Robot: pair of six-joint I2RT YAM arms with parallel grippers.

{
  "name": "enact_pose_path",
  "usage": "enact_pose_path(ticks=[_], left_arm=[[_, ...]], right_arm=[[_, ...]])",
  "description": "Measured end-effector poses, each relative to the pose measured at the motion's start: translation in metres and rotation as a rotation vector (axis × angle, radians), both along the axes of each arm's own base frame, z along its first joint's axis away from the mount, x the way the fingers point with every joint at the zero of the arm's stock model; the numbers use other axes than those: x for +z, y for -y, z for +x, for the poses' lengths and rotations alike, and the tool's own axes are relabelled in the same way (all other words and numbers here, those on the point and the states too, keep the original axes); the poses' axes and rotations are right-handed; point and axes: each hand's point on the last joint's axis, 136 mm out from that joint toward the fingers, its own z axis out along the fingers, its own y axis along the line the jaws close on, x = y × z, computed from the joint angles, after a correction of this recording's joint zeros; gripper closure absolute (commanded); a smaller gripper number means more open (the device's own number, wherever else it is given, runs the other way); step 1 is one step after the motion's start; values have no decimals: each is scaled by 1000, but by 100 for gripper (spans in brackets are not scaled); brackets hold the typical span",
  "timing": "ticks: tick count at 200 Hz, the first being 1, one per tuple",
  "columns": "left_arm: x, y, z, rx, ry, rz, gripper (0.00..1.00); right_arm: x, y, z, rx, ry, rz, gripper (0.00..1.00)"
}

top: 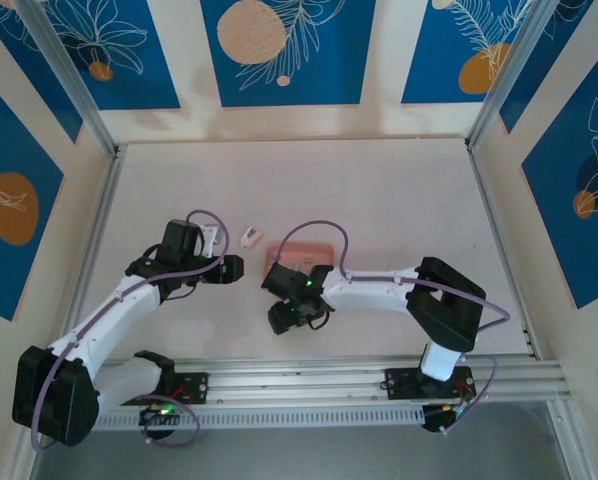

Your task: Load the staples into the stapler

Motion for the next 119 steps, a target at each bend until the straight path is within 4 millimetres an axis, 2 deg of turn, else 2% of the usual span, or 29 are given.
enact_pose_path(ticks=[32, 83, 119], left_arm=[[-4, 0, 0, 0, -13, 5, 25], [-5, 2, 1, -5, -15, -1, 25], [-5, 3, 3, -7, -12, -5, 25]], right_arm=[[-11, 0, 2, 11, 4, -24, 40], [-12, 1, 5, 14, 26, -35, 38], [-10, 0, 11, 29, 73, -40, 40]])
